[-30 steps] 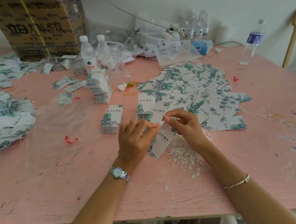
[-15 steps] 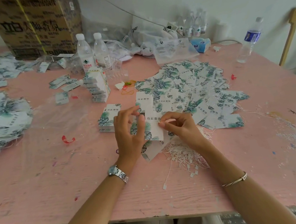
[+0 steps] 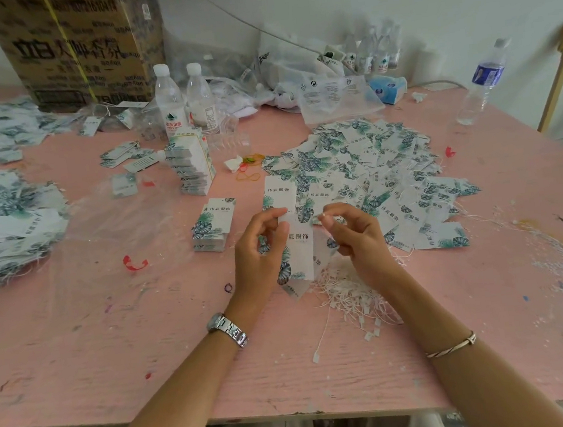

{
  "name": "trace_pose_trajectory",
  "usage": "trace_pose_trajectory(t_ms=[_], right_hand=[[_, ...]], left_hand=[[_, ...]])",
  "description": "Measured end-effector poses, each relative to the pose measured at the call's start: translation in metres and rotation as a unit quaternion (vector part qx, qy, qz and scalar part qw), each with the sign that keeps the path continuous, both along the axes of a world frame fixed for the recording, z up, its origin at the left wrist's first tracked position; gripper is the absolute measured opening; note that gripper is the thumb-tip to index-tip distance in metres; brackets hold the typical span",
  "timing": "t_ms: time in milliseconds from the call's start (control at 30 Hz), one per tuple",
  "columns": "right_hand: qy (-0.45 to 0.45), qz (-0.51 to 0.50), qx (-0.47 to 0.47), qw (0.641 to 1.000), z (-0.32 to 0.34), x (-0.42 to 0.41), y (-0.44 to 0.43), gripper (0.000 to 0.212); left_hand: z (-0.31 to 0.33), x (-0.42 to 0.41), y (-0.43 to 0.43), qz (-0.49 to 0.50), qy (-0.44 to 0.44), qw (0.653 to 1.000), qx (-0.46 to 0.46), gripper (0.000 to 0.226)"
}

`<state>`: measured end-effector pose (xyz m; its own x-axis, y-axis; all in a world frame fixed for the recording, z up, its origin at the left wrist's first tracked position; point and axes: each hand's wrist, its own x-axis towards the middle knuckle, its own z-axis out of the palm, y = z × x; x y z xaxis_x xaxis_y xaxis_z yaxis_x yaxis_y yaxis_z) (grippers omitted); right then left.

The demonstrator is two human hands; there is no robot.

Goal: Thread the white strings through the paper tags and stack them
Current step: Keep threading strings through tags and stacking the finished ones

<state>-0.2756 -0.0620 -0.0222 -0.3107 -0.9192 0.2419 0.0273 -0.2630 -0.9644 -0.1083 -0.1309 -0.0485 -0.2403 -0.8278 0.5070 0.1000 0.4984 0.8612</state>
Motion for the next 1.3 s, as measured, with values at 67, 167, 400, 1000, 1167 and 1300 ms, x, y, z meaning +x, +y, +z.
trace_pose_trajectory(t_ms=[67,167,400,1000,1167,1300], right_hand=[[0.020,-0.007,-0.002,1.000,-0.002,-0.002,0.000,0.005],[0.053,0.021,-0.016,0.998,-0.002,0.002,0.001,0.003],[0.104,0.030,-0.029,0.994,0.000,0.008,0.001,0.009],[0.119,0.025,-0.015,0.992,0.002,0.010,0.001,0.021],[0.118,0.022,0.002,0.993,0.000,0.008,0.000,0.020],[0.116,0.023,0.007,0.993,-0.003,0.005,-0.002,0.016]], left_hand=[[0.000,-0.001,0.001,-0.013,-0.004,1.000,0.001,0.018],[-0.002,-0.002,0.001,-0.025,-0.017,1.000,0.003,0.019],[0.000,-0.004,0.003,-0.051,-0.030,0.998,0.004,0.018],[-0.001,-0.002,0.002,-0.024,-0.069,0.997,-0.035,0.019],[0.003,-0.003,0.003,0.020,-0.083,0.989,-0.117,0.022],[0.006,-0.002,0.004,0.020,-0.072,0.989,-0.130,0.019]])
